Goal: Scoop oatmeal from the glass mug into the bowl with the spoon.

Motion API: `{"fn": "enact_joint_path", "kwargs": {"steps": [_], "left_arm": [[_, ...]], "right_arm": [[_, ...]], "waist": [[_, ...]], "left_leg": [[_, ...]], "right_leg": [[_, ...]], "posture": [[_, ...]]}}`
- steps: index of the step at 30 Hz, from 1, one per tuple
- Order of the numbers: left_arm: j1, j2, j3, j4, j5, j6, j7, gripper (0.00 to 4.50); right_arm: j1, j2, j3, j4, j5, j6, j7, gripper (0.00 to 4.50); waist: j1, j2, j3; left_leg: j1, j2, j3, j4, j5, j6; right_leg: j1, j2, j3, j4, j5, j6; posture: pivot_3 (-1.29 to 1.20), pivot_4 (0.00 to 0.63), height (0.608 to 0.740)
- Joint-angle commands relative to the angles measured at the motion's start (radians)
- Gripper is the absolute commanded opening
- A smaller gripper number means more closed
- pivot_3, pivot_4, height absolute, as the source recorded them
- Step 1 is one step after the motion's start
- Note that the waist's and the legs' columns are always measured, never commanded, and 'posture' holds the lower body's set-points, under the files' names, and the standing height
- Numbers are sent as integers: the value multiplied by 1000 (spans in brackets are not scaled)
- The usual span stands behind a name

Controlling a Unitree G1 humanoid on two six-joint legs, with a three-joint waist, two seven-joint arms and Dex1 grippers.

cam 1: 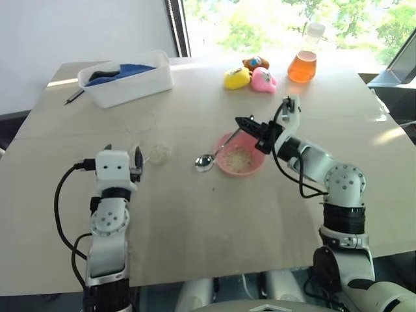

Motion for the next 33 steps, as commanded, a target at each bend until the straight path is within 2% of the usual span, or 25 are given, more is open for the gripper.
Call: {"fn": "enact_joint_path", "kwargs": {"steps": [1, 2, 22, 33], "left_arm": [[-14, 18, 14, -2, 3, 12, 9, 1399], [-16, 21, 12, 0, 3, 15, 8, 965], [-60, 53, 18, 91, -5, -13, 14, 965], [-104, 114, 35, 179, -41, -79, -25, 965]], "right_arm": [[2, 3, 1, -36, 6, -20, 13, 0], [4, 3, 0, -38, 6, -20, 12, 0], [8, 4, 4, -40, -8, -30, 15, 0], [6, 7, 12, -40, -10, -40, 18, 0]], "waist": [[-1, 0, 0], [-1, 0, 0], [0, 0, 0], [0, 0, 0]], "left_leg": [[0, 0, 0, 0, 0, 0], [0, 0, 0, 0, 0, 0], [0, 0, 0, 0, 0, 0], [0, 0, 0, 0, 0, 0]], "right_leg": [[0, 0, 0, 0, 0, 0], [0, 0, 0, 0, 0, 0], [0, 0, 0, 0, 0, 0], [-1, 0, 0, 0, 0, 0]], "posture": [[0, 150, 740], [0, 150, 740], [0, 150, 740], [0, 150, 740]]}}
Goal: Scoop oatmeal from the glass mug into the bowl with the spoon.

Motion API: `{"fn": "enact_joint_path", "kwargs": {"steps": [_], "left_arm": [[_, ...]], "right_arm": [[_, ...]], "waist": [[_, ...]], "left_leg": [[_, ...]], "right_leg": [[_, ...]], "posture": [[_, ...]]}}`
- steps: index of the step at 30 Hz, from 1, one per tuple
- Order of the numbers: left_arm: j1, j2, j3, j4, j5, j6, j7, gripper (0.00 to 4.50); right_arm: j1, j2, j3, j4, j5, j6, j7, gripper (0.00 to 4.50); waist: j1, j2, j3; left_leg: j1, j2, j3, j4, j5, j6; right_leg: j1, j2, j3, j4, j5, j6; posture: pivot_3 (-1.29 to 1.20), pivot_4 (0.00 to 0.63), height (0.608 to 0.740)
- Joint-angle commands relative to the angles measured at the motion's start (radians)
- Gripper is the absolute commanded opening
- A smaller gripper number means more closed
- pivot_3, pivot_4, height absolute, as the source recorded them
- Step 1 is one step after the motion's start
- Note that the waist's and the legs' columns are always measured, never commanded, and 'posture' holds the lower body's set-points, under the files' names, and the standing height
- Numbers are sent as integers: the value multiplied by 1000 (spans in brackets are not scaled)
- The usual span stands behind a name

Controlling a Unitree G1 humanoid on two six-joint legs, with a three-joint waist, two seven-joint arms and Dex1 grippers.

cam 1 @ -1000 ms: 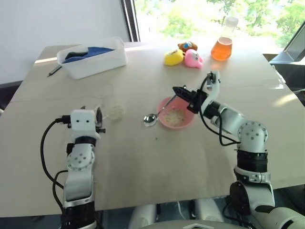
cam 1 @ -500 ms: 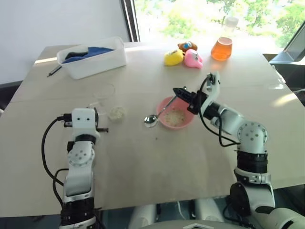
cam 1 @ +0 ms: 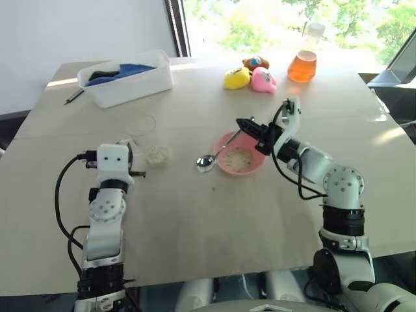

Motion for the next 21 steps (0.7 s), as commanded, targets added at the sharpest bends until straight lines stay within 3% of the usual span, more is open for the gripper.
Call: {"fn": "enact_joint_path", "kwargs": {"steps": [1, 12, 14, 21], "left_arm": [[-21, 28, 35, 10, -20, -33, -6, 965], [-35, 30, 21, 32, -55, -50, -31, 965], [-37, 29, 20, 35, -58, -50, -33, 111], [-43, 32, 20, 49, -72, -47, -28, 15]], "right_arm": [[-4, 6, 0, -37, 6, -20, 15, 0], [1, 6, 4, -38, 3, -23, 18, 0], [3, 6, 5, -38, 1, -23, 19, 0], [6, 5, 7, -37, -6, -26, 25, 0]], "waist": [[-1, 0, 0], [0, 0, 0], [0, -1, 0], [-6, -1, -1]], "left_leg": [[0, 0, 0, 0, 0, 0], [-1, 0, 0, 0, 0, 0], [-1, 0, 0, 0, 0, 0], [0, 0, 1, 0, 0, 0]], "right_leg": [[0, 0, 0, 0, 0, 0], [-1, 0, 0, 0, 0, 0], [-1, 0, 0, 0, 0, 0], [-1, 0, 2, 1, 0, 0]], "posture": [[0, 150, 740], [0, 150, 740], [0, 150, 740], [0, 150, 740]]}}
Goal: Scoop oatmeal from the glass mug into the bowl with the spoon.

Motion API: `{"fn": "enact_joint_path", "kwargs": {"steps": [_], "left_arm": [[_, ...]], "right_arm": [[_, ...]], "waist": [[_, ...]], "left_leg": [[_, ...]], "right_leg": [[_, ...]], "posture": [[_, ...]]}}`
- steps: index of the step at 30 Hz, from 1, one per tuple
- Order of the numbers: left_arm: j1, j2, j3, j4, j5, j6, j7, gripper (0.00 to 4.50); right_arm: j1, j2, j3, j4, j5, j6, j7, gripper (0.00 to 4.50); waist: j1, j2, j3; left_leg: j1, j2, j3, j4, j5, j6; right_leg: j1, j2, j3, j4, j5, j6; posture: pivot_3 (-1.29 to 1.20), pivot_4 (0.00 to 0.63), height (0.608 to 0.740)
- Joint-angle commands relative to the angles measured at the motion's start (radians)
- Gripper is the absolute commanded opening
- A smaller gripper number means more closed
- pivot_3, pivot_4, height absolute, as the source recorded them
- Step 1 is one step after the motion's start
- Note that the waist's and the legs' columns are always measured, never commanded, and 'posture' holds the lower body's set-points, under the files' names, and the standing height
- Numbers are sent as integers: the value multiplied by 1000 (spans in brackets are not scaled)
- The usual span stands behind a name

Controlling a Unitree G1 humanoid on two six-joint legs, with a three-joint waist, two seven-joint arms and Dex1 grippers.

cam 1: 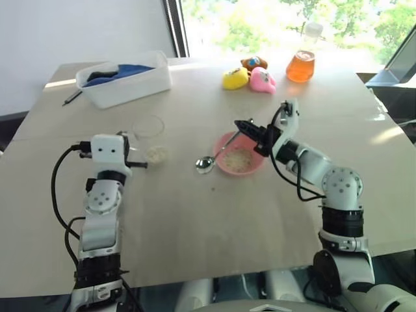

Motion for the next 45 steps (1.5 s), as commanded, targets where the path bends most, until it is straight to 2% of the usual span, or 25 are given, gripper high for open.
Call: {"fn": "enact_joint_path", "kwargs": {"steps": [1, 4, 9, 14, 19, 31, 37, 45], "left_arm": [[9, 5, 12, 10, 3, 8, 7, 15], [4, 0, 8, 8, -10, 5, -2, 15], [-24, 1, -24, -23, -54, 17, -64, 15], [-57, 37, -47, -36, -92, 41, -156, 15], [-112, 75, -87, -38, -128, 105, -254, 15], [-181, 151, -159, -16, -128, 131, -408, 15], [-211, 200, -197, 22, -120, 152, -489, 15], [-248, 222, -210, 68, -112, 141, -521, 15]], "right_arm": [[-3, 4, -2, -37, 4, -22, 17, 0], [-19, 4, -3, -37, -2, -26, 18, 0], [-137, 3, -33, -21, 12, -41, 3, 0], [-279, 11, -79, 14, 38, -60, -22, 0], [-388, 11, -57, 45, 16, -73, 0, 0], [-350, -140, 256, 111, -341, -147, 253, 0], [-345, -93, 335, 130, -408, -141, 307, 0], [-317, -46, 358, 116, -464, -138, 334, 0]], "waist": [[0, 0, 0], [0, 0, 0], [-1, 0, 0], [-3, 0, 0], [-17, 1, 1], [-21, 0, 1], [-20, 0, 1], [-21, 0, 1]], "left_leg": [[0, 0, 0, 0, 0, 0], [0, 0, 0, 0, 0, 0], [0, 0, 0, 0, 0, 0], [-1, -1, -1, 0, 0, 0], [-2, -2, -1, 0, 0, 0], [-2, -3, -1, 0, 0, 0], [-2, -3, -1, 0, 0, 0], [-2, -4, -2, 0, 0, 0]], "right_leg": [[0, 0, 0, 0, 0, 0], [0, 0, 0, 0, 0, 0], [0, 0, 0, 0, 0, 0], [0, 0, -1, 0, 0, 0], [-1, 0, -1, 0, 0, 0], [-1, 1, 0, -1, 0, 0], [-2, 1, -1, -1, 0, 0], [-2, 1, -1, -1, 0, 0]], "posture": [[0, 150, 740], [0, 150, 740], [0, 150, 740], [0, 150, 740], [0, 150, 740], [0, 150, 740], [0, 150, 740], [0, 150, 740]]}}
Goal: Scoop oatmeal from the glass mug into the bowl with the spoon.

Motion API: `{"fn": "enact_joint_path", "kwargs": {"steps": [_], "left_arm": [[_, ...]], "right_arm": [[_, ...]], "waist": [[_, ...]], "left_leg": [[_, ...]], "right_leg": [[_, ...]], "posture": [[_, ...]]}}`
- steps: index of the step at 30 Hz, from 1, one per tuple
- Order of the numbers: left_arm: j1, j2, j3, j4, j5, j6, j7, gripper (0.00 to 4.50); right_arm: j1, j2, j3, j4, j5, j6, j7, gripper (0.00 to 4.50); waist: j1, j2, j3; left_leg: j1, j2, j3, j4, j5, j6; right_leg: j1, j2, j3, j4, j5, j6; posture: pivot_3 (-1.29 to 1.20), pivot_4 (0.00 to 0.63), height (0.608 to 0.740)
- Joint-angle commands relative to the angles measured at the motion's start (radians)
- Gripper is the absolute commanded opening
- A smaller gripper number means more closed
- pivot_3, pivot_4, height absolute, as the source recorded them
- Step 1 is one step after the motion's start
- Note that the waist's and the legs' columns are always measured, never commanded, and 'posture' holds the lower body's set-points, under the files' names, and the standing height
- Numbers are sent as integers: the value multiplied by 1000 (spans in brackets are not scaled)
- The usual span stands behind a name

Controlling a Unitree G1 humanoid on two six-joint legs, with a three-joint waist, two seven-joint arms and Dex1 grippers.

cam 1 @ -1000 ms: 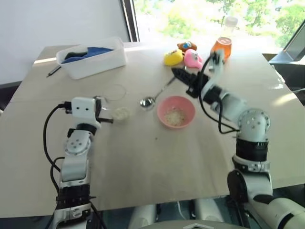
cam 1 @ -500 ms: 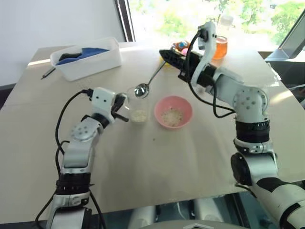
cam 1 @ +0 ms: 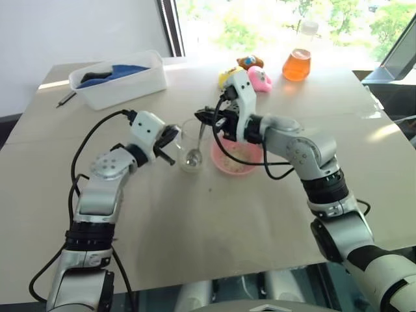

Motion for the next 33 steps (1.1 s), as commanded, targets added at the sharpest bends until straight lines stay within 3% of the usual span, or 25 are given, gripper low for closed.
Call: {"fn": "enact_joint_path", "kwargs": {"steps": [1, 5, 12, 25, 33], "left_arm": [[-13, 10, 4, 3, 6, -10, -5, 15], [-19, 2, 0, 9, 6, -18, -4, 15], [-16, -18, -1, 10, 5, -28, 3, 15], [23, -97, 39, 32, -15, -140, 49, 15], [13, -139, 57, 79, -25, -248, 56, 15]], "right_arm": [[9, 16, 4, -43, -19, -12, 17, 0], [32, 57, -18, -56, 0, 37, -2, 0], [10, 195, -227, -20, 101, 183, -158, 0], [-163, 204, -593, 89, 291, 338, -367, 0], [-204, 163, -719, 167, 367, 349, -477, 0]], "waist": [[0, 0, 0], [0, 0, 0], [0, 0, 0], [1, 0, 0], [0, 0, 0]], "left_leg": [[0, 0, 0, 0, 0, 0], [0, 0, 0, 0, 0, 0], [0, 0, -1, 0, 0, 0], [0, -2, -1, 0, 0, 0], [0, -2, -1, 0, 0, 0]], "right_leg": [[0, 0, 0, 0, 0, 0], [0, 0, 0, 0, 0, 0], [0, 0, 0, 0, 0, 0], [0, -1, 0, 1, 0, 0], [0, -1, 0, 2, 0, 0]], "posture": [[0, 150, 740], [0, 150, 740], [0, 150, 740], [0, 150, 740], [0, 150, 740]]}}
